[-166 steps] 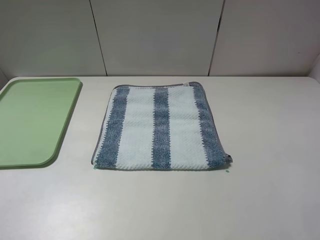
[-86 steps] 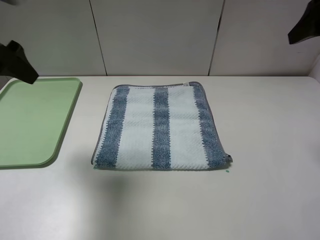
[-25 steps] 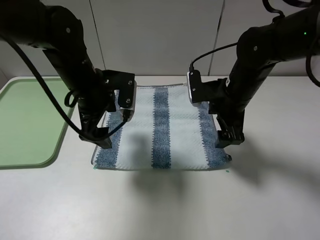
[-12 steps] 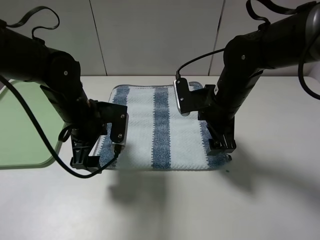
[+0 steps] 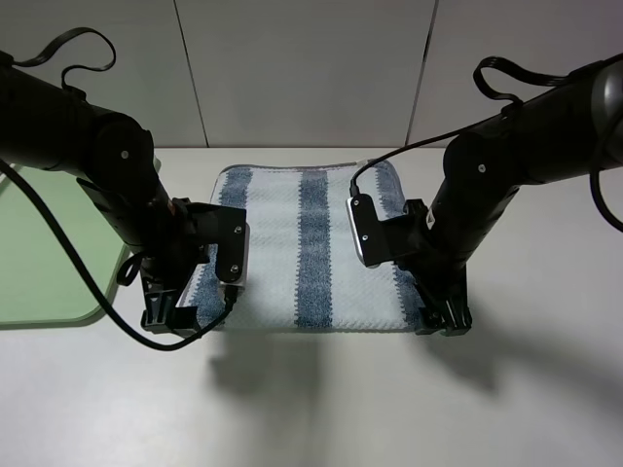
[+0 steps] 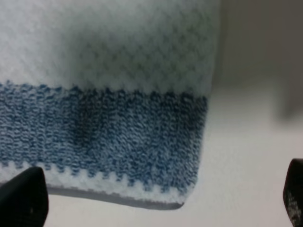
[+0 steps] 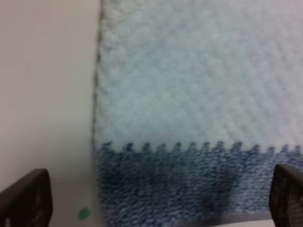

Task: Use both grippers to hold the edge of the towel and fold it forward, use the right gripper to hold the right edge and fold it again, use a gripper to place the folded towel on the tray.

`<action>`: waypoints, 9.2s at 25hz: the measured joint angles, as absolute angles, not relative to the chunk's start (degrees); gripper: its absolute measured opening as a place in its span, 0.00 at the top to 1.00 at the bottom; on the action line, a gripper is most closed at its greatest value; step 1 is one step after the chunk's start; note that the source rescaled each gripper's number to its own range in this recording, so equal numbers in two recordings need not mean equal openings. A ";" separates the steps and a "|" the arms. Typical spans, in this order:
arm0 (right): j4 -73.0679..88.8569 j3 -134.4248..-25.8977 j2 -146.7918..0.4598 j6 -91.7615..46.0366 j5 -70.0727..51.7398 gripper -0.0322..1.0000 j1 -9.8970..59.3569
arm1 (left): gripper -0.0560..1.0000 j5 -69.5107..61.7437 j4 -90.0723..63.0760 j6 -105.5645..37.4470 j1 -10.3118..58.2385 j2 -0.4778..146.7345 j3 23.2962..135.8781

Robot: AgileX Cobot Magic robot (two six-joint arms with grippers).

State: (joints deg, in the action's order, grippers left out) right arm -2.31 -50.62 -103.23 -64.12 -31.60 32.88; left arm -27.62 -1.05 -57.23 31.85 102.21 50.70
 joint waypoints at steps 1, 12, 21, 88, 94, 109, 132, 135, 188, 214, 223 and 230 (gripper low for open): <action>-2.37 -50.62 -103.28 -64.12 -31.13 0.00 32.88 | 0.01 -27.33 -1.05 -57.23 31.85 102.21 50.70; -2.54 -50.62 -104.02 -64.12 -30.89 0.00 32.88 | 0.01 -26.46 -1.05 -58.71 31.87 102.21 50.70; -2.54 -50.43 -106.44 -63.44 -30.64 0.00 32.88 | 0.01 -26.46 -1.05 -58.75 31.87 102.21 50.70; 0.00 -50.74 -110.92 -62.66 -27.40 0.97 33.01 | 0.94 -19.95 -0.48 -60.95 37.20 112.19 51.39; 0.00 -50.74 -110.14 -62.66 -28.86 0.97 33.01 | 0.94 -21.60 -0.70 -60.95 37.20 111.34 51.38; 2.93 -50.63 -101.44 -62.66 -36.88 0.97 33.01 | 0.95 -32.60 -1.29 -60.95 38.55 103.01 50.91; 8.18 -50.63 -94.79 -56.16 -47.27 0.97 33.01 | 0.95 -42.96 -3.18 -60.95 38.66 94.12 50.91; 8.26 -50.63 -92.74 -54.05 -49.50 0.97 33.01 | 0.95 -43.58 -4.81 -60.95 38.66 94.12 50.91; -3.69 -50.61 -79.31 -47.39 -48.49 0.97 33.06 | 0.95 -34.07 1.56 -56.55 43.89 88.13 50.87; -6.61 -50.66 -88.21 -49.75 -36.96 0.97 33.06 | 0.95 -23.35 1.54 -56.61 37.14 95.47 50.87; -7.64 -50.66 -91.25 -49.77 -30.64 0.97 33.06 | 0.95 -20.39 1.65 -56.61 34.40 95.47 50.87; -8.80 -50.66 -92.11 -49.77 -28.37 0.97 33.06 | 0.95 -19.39 1.65 -56.61 34.38 95.53 50.87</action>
